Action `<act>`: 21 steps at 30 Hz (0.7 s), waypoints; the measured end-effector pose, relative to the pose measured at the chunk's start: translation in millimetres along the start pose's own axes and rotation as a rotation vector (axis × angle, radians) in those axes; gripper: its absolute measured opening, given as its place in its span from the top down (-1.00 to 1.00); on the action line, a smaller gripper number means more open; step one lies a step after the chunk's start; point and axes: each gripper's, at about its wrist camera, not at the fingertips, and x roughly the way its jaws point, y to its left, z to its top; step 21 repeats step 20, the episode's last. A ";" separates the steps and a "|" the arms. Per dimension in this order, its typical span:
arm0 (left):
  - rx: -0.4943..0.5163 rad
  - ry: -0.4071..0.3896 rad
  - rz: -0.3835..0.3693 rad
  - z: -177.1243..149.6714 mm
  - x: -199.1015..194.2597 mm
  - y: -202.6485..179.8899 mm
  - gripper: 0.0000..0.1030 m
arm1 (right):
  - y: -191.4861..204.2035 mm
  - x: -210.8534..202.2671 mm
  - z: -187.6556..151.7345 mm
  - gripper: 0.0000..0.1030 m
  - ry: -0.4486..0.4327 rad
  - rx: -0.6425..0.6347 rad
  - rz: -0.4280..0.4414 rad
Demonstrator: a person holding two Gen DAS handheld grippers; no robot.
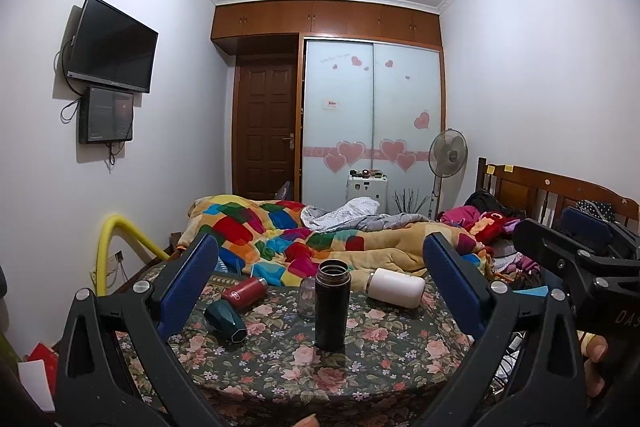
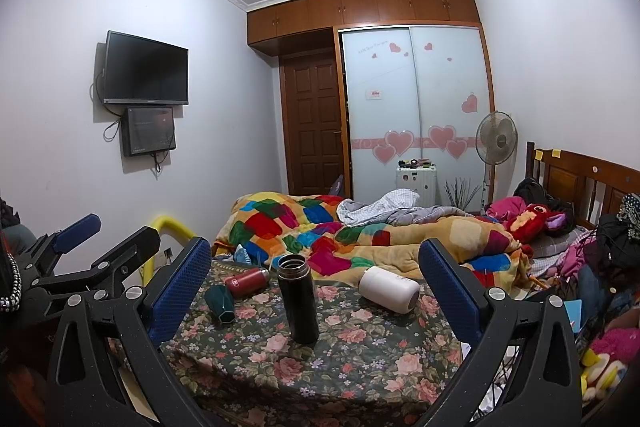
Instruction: Flip cup upright
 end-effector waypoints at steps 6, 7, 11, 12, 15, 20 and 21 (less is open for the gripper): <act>0.000 0.001 -0.002 -0.1 -0.2 -0.9 -1.00 | -1.3 -0.5 -0.5 -1.00 0.001 0.002 0.001; 0.000 0.002 -0.004 -0.2 0.1 -1.1 -1.00 | -1.4 -0.5 -0.5 -1.00 0.001 0.002 0.001; -0.003 0.008 -0.007 -1.2 1.3 0.7 -1.00 | -3.0 -1.3 -1.0 -1.00 0.004 0.002 -0.002; -0.004 0.009 -0.008 -1.1 1.9 1.7 -1.00 | -4.4 -1.8 -1.5 -1.00 0.004 0.003 -0.004; -0.010 0.013 -0.009 -2.7 3.5 6.1 -1.00 | -5.4 -1.6 -2.1 -1.00 0.007 0.003 -0.006; -0.025 0.028 -0.005 -8.3 10.1 17.1 -1.00 | -2.4 5.4 -4.8 -1.00 0.028 -0.001 -0.013; -0.025 0.028 -0.005 -8.3 10.1 17.1 -1.00 | -2.4 5.4 -4.8 -1.00 0.028 -0.001 -0.013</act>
